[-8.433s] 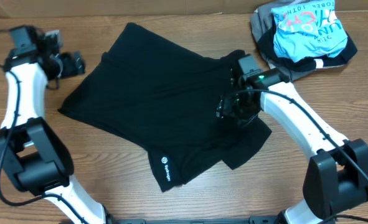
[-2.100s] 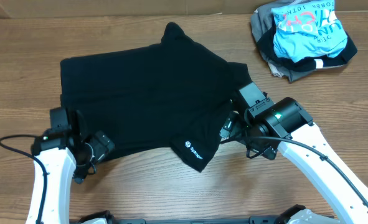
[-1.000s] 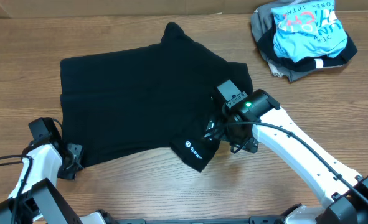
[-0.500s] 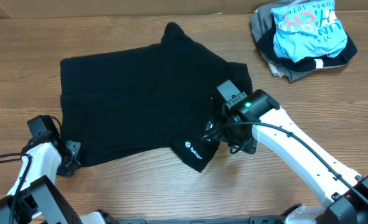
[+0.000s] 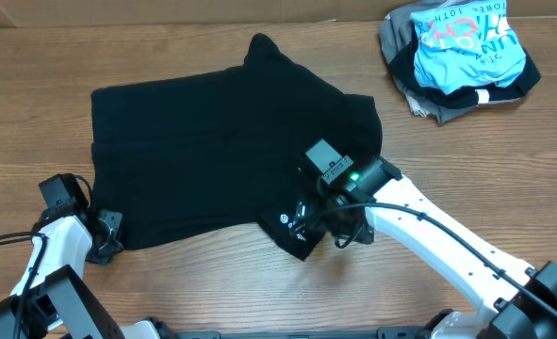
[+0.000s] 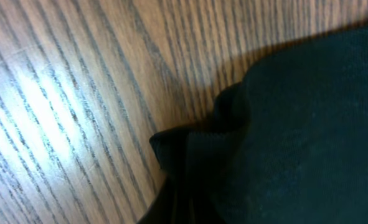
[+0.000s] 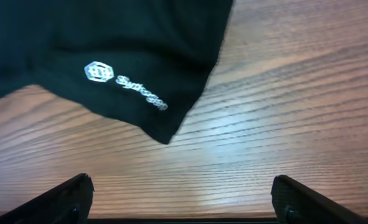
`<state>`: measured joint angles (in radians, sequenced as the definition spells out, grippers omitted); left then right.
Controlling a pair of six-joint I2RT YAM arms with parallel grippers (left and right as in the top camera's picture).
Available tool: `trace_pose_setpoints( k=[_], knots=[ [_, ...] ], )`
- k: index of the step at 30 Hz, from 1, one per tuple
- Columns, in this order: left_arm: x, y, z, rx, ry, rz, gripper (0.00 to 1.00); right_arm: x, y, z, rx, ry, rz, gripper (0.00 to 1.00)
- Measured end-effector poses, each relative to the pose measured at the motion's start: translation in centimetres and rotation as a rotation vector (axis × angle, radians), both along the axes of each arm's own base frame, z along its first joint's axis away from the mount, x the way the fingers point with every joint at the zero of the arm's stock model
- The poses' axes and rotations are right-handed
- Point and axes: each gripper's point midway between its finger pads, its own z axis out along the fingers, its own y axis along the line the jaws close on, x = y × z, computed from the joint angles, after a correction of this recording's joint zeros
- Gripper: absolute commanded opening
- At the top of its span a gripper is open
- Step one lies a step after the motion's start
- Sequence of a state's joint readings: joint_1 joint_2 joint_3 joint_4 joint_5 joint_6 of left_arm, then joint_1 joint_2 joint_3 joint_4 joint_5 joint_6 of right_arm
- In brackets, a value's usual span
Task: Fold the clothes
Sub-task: 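Grasp the bottom right hem with the right gripper and adjust it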
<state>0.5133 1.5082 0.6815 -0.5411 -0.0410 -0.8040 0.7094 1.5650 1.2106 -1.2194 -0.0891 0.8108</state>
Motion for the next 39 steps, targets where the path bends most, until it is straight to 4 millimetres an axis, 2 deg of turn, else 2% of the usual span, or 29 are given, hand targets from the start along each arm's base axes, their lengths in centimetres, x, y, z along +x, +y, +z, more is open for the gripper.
trace_pose_setpoints(
  k=[7, 10, 16, 20, 25, 31, 36, 39],
  knots=[
    [0.1, -0.1, 0.0, -0.002, -0.001, -0.023, 0.04, -2.5, -0.7, -4.7, 0.014, 0.084, 0.001, 0.91],
    [0.1, -0.1, 0.0, -0.003, -0.002, -0.021, 0.04, -2.8, -0.4, -6.0, 0.044, 0.081, 0.017, 0.88],
    [0.1, -0.1, 0.0, -0.005, -0.005, -0.022, 0.04, -0.8, 1.6, -6.4, 0.142, -0.021, 0.1, 0.82],
    [0.1, -0.1, 0.0, -0.005, -0.004, -0.023, 0.04, -0.3, 2.1, -6.3, 0.162, -0.047, 0.133, 0.79],
    [0.1, -0.1, 0.0, -0.004, -0.004, -0.025, 0.04, -0.4, 2.2, -7.2, 0.153, -0.029, 0.147, 0.72],
    [0.1, -0.1, 0.0, -0.005, -0.003, -0.025, 0.04, -1.1, 1.7, -9.4, 0.108, 0.039, 0.159, 0.69],
    [0.0, -0.1, 0.0, -0.007, -0.001, -0.025, 0.04, -1.2, 1.6, -10.1, 0.096, 0.056, 0.173, 0.61],
    [-0.1, -0.3, 0.0, -0.013, 0.004, -0.026, 0.04, -1.2, 1.6, -10.1, 0.098, 0.052, 0.179, 0.52]
  ],
)
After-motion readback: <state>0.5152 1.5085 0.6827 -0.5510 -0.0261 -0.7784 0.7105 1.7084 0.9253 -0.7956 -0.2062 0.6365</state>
